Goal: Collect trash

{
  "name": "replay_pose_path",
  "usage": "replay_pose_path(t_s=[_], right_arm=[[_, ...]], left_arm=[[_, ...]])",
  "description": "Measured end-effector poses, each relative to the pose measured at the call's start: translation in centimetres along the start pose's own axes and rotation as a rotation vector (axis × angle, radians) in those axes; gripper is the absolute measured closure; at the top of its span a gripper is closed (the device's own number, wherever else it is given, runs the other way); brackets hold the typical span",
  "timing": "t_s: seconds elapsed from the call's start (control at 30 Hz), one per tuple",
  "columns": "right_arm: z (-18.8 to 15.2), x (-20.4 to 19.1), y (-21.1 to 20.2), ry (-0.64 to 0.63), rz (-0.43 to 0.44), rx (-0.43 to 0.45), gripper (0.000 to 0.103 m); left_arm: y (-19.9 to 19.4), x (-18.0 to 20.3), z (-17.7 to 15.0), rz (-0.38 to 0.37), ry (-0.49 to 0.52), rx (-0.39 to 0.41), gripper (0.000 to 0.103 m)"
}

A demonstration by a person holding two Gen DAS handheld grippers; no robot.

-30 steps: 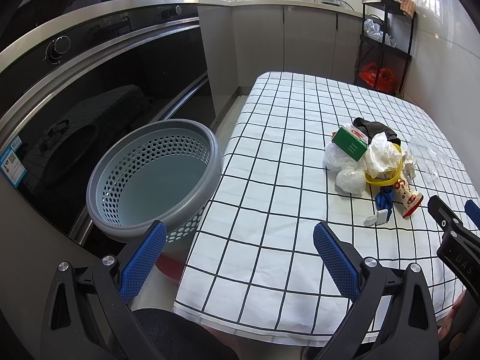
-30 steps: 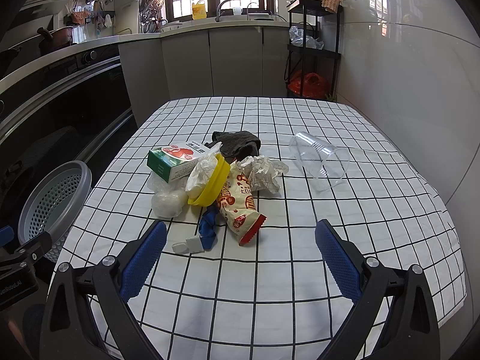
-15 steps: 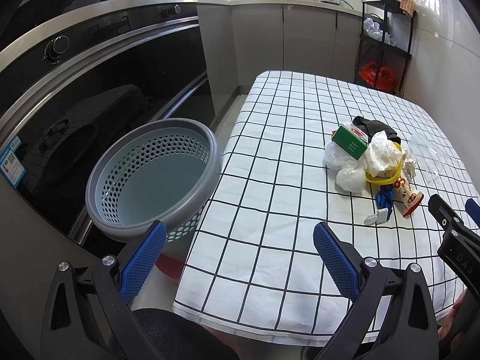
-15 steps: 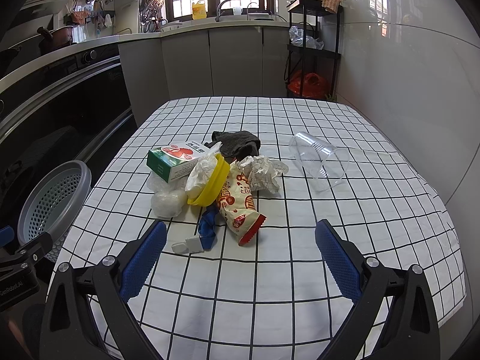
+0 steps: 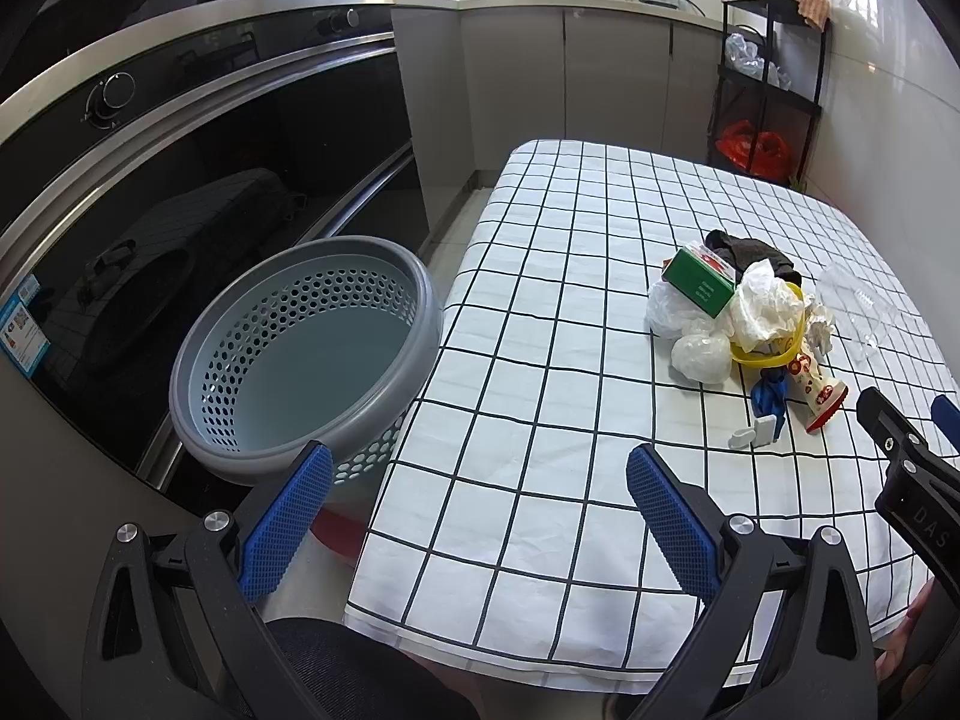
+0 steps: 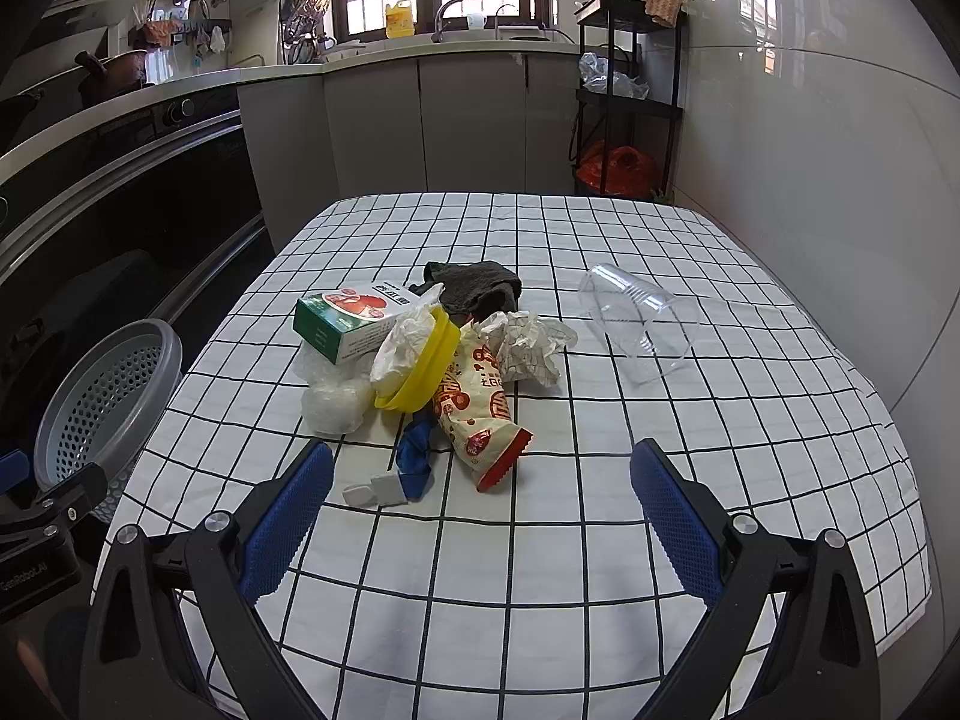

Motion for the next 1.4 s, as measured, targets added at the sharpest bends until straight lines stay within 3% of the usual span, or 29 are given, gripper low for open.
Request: replay_pose_path(t_s=[0.37, 0.67, 0.9, 1.17, 1.4], right_arm=[[0.0, 0.2, 0.2, 0.003, 0.008, -0.001, 0.008], [0.5, 3.8, 0.5, 0.135, 0.083, -0.021, 0.008], [1.0, 5.8, 1.3, 0.093, 0.011, 0.015, 0.008], [3.1, 9.4, 4.8, 0.107, -0.012, 0.003, 0.008], [4.8, 11.6, 8.8, 0.142, 0.006, -0.03, 0.008]], left_arm=[[0.6, 0.5, 0.1, -0.008, 0.007, -0.009, 0.007], [1.9, 1.1, 0.8, -0.019, 0.017, -0.01, 0.007], [3.5, 2.6, 1.7, -0.042, 0.033, -0.001, 0.007], [5.5, 4.7, 4.4, -0.122, 0.041, 0.031, 0.007], [8.1, 6.3, 6.7, -0.122, 0.072, 0.047, 0.007]])
Point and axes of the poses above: each gripper's, at about its wrist camera, not at the fingertips, and y roughly the way its jaws point, x to its right, z to its top, the point moved 6 cm from there along y, roughly the way its jaws point, and after that the axes turned 13 degrees about -z, right-handed, at the moved point
